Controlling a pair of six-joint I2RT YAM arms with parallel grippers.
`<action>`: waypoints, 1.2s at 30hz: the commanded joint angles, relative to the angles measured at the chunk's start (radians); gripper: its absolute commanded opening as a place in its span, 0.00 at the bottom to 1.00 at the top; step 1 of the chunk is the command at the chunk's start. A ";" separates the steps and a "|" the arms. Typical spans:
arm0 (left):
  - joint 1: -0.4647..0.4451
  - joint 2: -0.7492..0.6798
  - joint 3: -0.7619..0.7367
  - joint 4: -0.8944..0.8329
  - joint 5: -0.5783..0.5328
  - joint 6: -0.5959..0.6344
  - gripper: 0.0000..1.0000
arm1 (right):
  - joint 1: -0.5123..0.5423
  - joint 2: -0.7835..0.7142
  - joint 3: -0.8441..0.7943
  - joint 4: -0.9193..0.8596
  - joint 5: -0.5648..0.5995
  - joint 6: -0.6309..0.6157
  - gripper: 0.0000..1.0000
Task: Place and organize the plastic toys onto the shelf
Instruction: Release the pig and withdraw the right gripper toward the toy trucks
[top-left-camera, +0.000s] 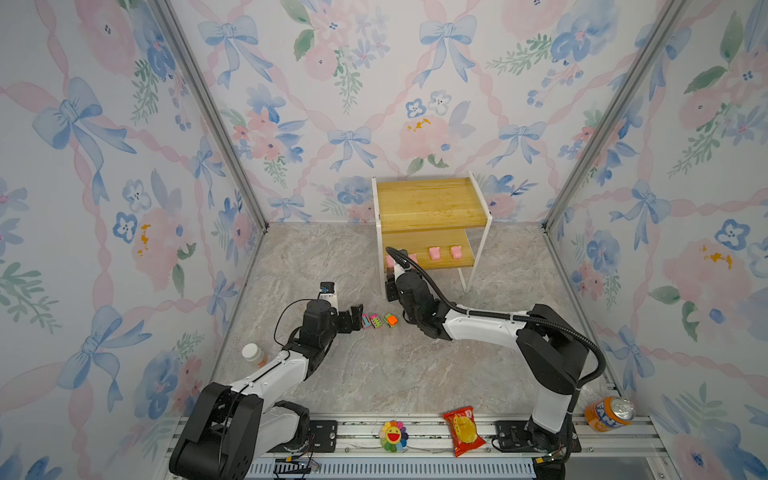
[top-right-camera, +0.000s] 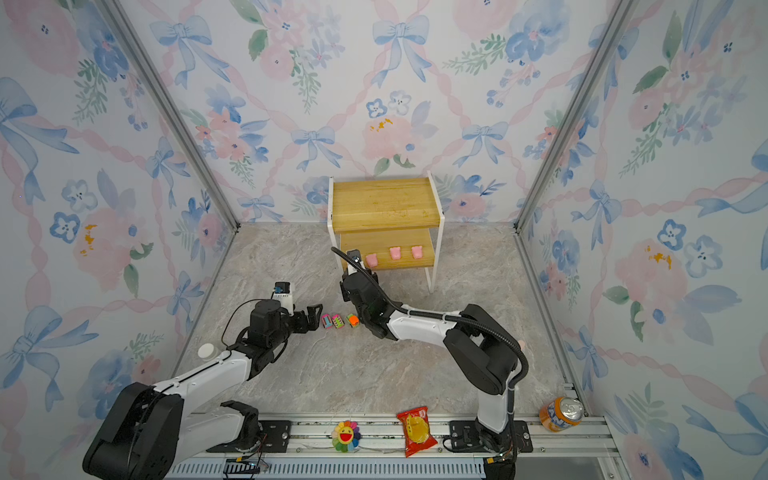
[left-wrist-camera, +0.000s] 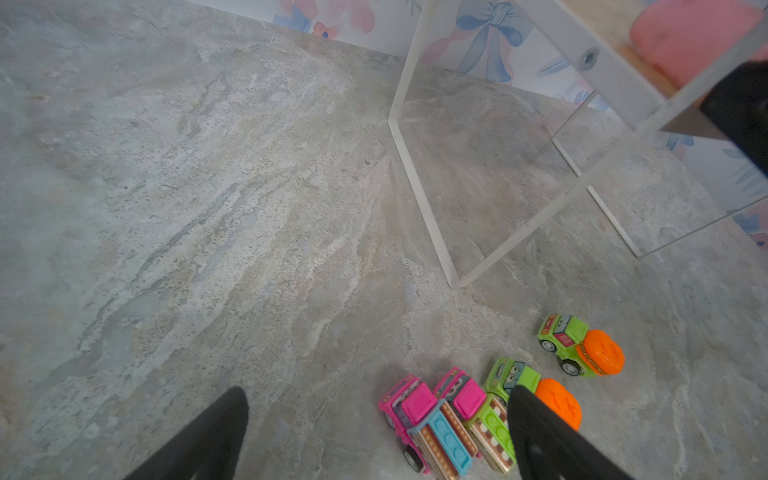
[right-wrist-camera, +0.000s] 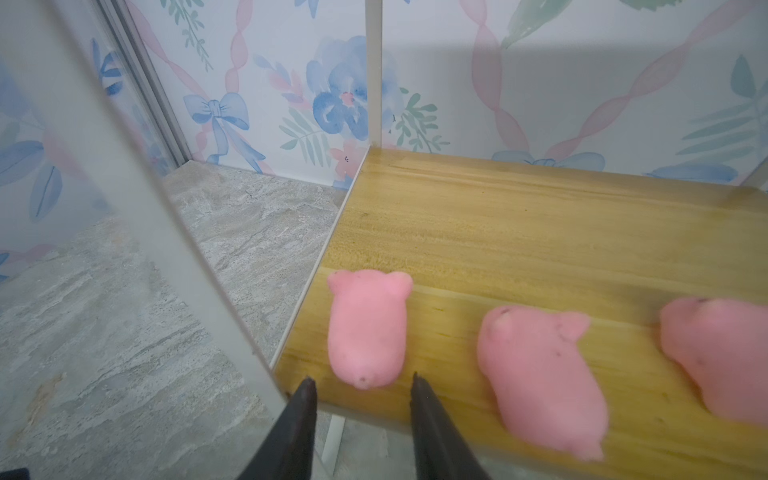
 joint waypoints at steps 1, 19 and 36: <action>-0.004 0.004 0.006 -0.010 0.002 0.007 0.98 | 0.022 -0.038 -0.024 -0.048 0.012 -0.015 0.41; -0.005 -0.004 0.001 -0.011 0.008 0.009 0.98 | 0.018 -0.463 -0.306 -0.453 -0.173 0.051 0.52; -0.022 0.114 0.056 -0.010 0.002 -0.038 0.98 | -0.151 -0.431 -0.602 -0.289 -0.571 0.095 0.63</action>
